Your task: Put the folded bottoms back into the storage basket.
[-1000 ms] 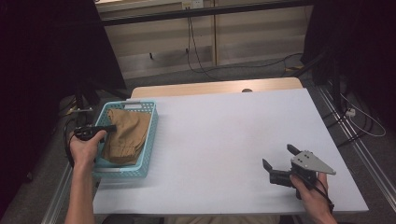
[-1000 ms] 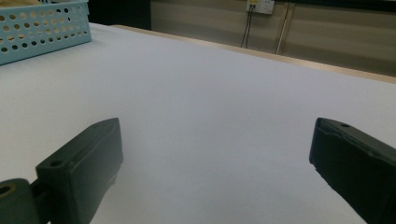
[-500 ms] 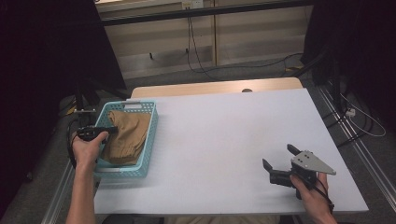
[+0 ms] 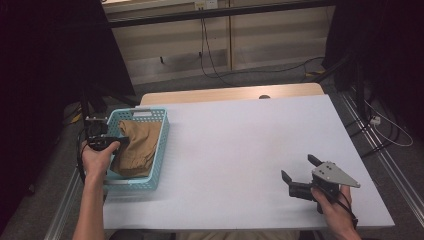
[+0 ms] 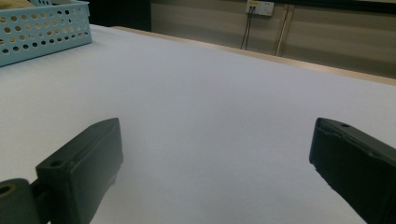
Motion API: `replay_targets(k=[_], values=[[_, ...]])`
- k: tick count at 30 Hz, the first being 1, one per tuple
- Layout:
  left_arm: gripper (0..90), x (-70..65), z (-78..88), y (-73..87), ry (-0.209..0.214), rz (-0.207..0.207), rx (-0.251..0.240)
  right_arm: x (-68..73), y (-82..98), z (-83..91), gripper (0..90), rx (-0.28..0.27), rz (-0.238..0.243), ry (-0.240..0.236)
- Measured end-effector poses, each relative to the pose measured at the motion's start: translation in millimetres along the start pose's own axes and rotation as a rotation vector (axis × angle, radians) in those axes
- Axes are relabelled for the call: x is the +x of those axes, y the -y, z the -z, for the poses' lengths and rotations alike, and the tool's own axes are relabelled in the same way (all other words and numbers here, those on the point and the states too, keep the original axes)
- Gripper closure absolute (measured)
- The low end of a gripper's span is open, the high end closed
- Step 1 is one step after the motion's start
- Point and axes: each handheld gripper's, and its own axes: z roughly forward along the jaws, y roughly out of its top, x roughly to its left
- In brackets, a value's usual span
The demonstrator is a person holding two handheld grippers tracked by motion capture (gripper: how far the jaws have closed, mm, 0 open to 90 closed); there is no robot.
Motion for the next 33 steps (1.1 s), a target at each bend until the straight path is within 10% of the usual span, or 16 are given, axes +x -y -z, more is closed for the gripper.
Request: replay_targets(k=[33], values=[[83.6, 12.6, -15.8, 6.9, -0.165, 0.004, 0.062, 0.6, 0.2, -0.6, 2.4, 0.001, 0.002, -0.010]])
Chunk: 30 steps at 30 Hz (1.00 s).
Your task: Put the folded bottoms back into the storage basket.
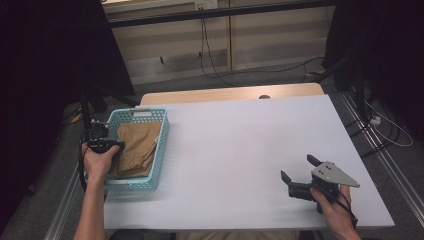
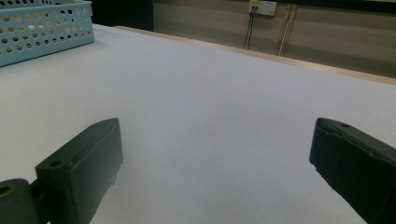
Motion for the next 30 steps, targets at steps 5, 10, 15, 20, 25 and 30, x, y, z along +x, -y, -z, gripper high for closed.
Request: replay_targets(k=[5, 10, 15, 20, 25, 30], values=[[83.6, 2.7, -2.7, 1.1, -0.006, -0.006, 0.019, -0.1, 0.1, -0.1, 2.3, 0.000, -0.001, 0.001], [83.5, 3.1, -3.7, 1.2, -0.010, -0.012, 0.017, 0.0, 0.1, -0.5, 2.3, 0.001, -0.002, -0.002], [83.5, 5.4, -5.9, 1.4, -0.007, 0.004, 0.032, 0.0, 0.1, -0.4, 2.3, 0.001, -0.002, -0.002], [83.5, 7.3, -8.6, 2.4, -0.009, 0.006, 0.038, 0.3, 0.3, -0.8, 2.4, 0.003, -0.001, -0.004], [82.6, 8.0, -9.8, 3.2, -0.031, -0.002, 0.039, 0.3, 0.2, -0.5, 2.4, 0.003, -0.001, -0.004], [82.5, 7.7, -12.8, 3.8, -0.056, -0.009, 0.056, 0.3, 0.1, -0.3, 2.4, 0.003, 0.001, -0.004]])
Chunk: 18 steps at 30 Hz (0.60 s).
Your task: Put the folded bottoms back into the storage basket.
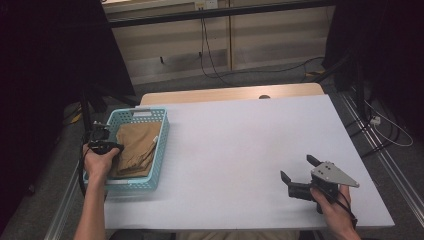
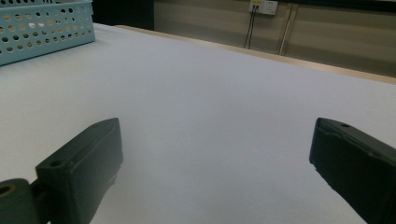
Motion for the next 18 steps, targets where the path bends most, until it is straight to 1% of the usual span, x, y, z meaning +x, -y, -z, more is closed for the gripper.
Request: replay_targets(k=[4, 6, 9, 11, 13, 15, 18], values=[[82.4, 0.3, -2.1, 0.6, -0.004, -0.005, 0.013, -0.1, -0.1, 0.4, 2.4, -0.002, 0.002, 0.000], [81.6, 0.1, -2.9, 0.8, -0.006, -0.019, 0.018, -0.3, -0.1, 0.5, 2.4, -0.001, 0.000, 0.001], [79.7, 0.1, -3.7, 1.1, -0.011, -0.024, 0.017, 0.0, -0.1, 0.6, 2.5, -0.003, 0.001, -0.001], [77.8, 0.3, -3.2, 0.9, -0.013, -0.021, 0.019, 0.0, -0.2, 0.7, 2.5, -0.003, 0.001, 0.000], [77.4, -0.2, -2.4, 0.8, -0.017, -0.025, 0.009, -0.1, -0.2, 0.8, 2.5, -0.003, 0.000, 0.001], [76.4, -1.0, -1.6, 0.7, -0.018, -0.037, 0.010, -0.4, -0.2, 0.7, 2.5, -0.003, -0.001, 0.002], [74.3, -1.4, 1.8, 0.4, 0.001, -0.040, -0.004, -0.3, -0.3, 0.7, 2.5, -0.003, 0.000, 0.001]])
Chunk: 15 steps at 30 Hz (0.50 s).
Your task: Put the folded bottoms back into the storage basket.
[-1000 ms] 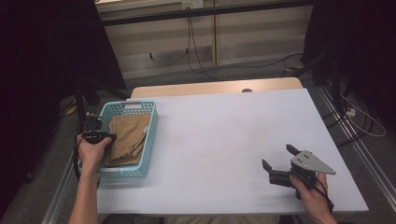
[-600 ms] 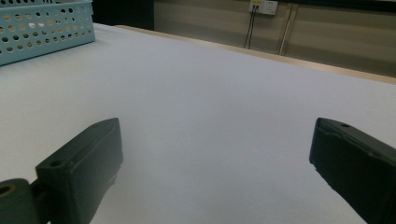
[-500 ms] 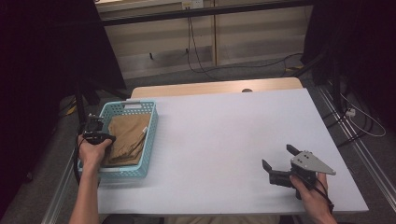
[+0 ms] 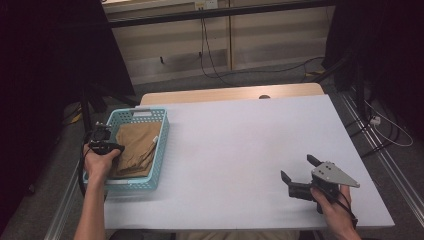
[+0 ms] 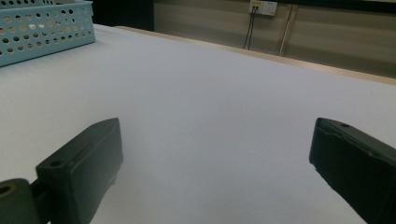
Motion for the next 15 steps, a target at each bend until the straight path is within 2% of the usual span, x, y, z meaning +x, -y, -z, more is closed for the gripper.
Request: replay_targets(k=[8, 9, 10, 11, 15], values=[[63.9, -0.1, 9.4, -0.4, 0.059, -0.014, -0.046, 0.2, 0.0, 0.2, 2.5, -0.001, 0.000, 0.001], [62.8, -1.7, 11.2, -0.9, 0.061, -0.007, -0.060, 0.2, 0.0, 0.3, 2.5, -0.002, 0.000, 0.001], [61.3, -1.6, 13.7, -1.7, 0.063, -0.017, -0.051, 0.2, 0.0, 0.3, 2.5, -0.002, -0.001, 0.001], [59.6, -3.1, 14.9, -2.2, 0.066, 0.000, -0.064, 0.1, 0.0, 0.2, 2.5, -0.003, -0.002, 0.003], [49.3, -5.9, 22.6, -5.7, 0.055, -0.025, -0.082, -0.3, 0.0, 0.5, 2.6, -0.002, -0.002, 0.004]])
